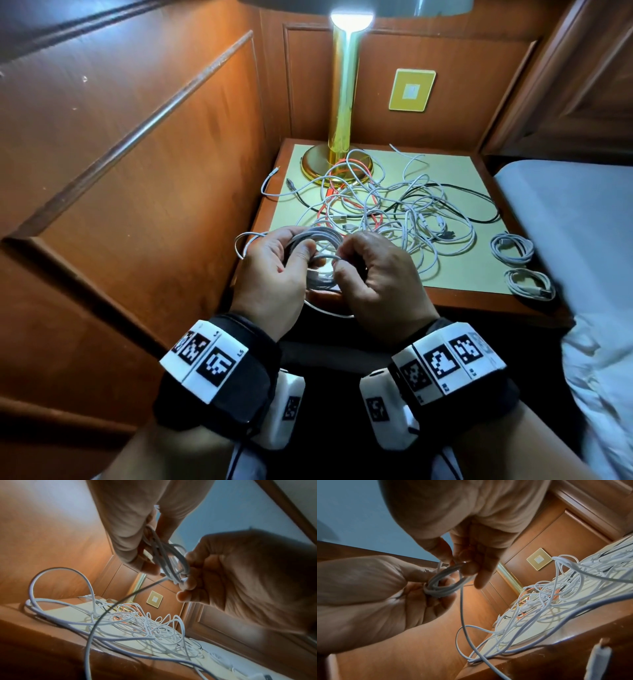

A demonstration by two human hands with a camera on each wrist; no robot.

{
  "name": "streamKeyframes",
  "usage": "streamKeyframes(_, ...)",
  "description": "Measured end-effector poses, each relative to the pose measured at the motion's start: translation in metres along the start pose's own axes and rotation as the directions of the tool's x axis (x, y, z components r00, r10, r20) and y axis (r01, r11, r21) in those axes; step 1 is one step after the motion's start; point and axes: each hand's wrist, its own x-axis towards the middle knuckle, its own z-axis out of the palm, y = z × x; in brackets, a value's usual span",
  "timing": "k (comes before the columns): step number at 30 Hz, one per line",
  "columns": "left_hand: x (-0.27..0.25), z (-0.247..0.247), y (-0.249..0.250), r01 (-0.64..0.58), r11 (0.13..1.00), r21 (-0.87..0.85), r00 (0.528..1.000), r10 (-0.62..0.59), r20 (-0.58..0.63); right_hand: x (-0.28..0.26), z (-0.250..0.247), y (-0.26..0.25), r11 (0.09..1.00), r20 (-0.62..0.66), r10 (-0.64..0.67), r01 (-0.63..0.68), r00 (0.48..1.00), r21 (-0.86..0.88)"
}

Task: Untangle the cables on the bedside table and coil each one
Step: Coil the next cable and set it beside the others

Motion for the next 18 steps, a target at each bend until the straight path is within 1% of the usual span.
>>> streamKeyframes(5,0.000,-0.003,0.001,-0.074,0.992,0.104,0.997,0.074,0.005,0.000,-0.003,-0.001,0.988,0.092,0.091,-0.101,0.992,0.113)
streamKeyframes(7,0.002,-0.007,0.000,-0.104,0.983,0.154,0.995,0.104,0.006,0.000,-0.002,-0.001,0.959,0.120,0.150,-0.174,0.981,0.222)
streamKeyframes(10,0.005,-0.009,-0.001,-0.114,0.978,0.174,0.993,0.118,-0.014,0.001,-0.005,-0.004,0.912,0.152,0.229,-0.267,0.961,0.310)
streamKeyframes(12,0.005,-0.008,0.000,-0.122,0.976,0.182,0.991,0.129,-0.031,0.003,-0.007,-0.005,0.855,0.163,0.275,-0.319,0.947,0.409)
streamKeyframes(14,0.006,-0.008,-0.001,-0.130,0.971,0.199,0.990,0.139,-0.029,0.005,-0.008,-0.006,0.749,0.201,0.327,-0.383,0.923,0.540)
streamKeyframes(16,0.007,-0.009,-0.001,-0.141,0.968,0.206,0.988,0.152,-0.036,0.005,-0.008,-0.009,0.658,0.239,0.361,-0.428,0.901,0.620)
streamKeyframes(17,0.008,-0.010,-0.001,-0.143,0.968,0.207,0.986,0.156,-0.051,0.005,-0.008,-0.009,0.648,0.254,0.363,-0.439,0.896,0.622)
streamKeyframes(18,0.009,-0.011,-0.002,-0.140,0.968,0.210,0.985,0.158,-0.070,0.005,-0.009,-0.008,0.659,0.271,0.351,-0.442,0.896,0.609)
